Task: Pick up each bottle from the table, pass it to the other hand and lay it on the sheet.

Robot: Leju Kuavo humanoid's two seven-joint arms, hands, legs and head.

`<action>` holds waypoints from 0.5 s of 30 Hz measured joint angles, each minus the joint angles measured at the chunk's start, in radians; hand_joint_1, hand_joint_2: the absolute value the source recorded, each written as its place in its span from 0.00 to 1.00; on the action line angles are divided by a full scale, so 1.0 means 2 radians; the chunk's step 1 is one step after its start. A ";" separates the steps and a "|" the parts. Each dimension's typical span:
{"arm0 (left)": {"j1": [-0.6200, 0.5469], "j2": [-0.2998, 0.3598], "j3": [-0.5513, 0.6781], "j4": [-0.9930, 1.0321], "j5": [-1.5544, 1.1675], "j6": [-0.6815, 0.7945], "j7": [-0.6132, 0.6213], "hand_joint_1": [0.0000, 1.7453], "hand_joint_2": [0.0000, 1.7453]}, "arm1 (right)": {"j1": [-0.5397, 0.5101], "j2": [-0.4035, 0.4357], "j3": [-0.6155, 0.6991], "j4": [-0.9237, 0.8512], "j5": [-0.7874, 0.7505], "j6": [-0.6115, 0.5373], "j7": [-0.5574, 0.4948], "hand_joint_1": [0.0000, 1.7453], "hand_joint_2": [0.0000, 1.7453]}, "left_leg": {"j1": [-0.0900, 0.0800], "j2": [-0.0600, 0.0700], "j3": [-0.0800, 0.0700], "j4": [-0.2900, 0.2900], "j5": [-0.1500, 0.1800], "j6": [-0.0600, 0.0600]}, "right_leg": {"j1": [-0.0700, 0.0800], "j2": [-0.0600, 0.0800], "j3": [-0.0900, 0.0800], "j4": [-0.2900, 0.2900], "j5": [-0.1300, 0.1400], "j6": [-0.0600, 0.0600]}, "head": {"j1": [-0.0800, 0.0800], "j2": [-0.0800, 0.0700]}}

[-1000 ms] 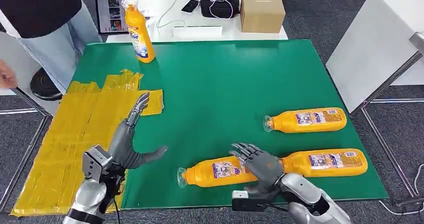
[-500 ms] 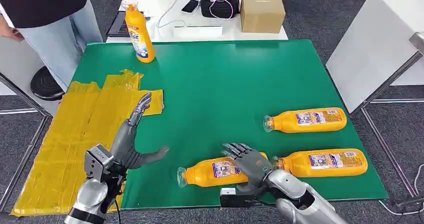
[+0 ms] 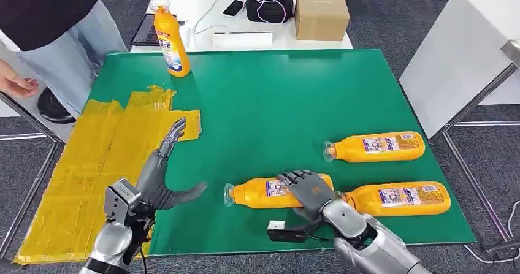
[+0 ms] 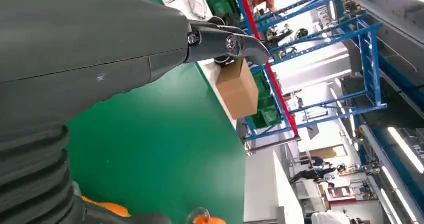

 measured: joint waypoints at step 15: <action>0.017 0.000 0.001 -0.016 -0.005 0.000 0.004 0.00 1.00 | 0.032 0.037 -0.033 -0.008 -0.015 -0.073 -0.006 1.00 1.00 | 0.000 0.000 -0.001 0.000 0.000 0.000 | 0.000 0.000 -0.001 0.000 0.000 0.000 | 0.000 0.000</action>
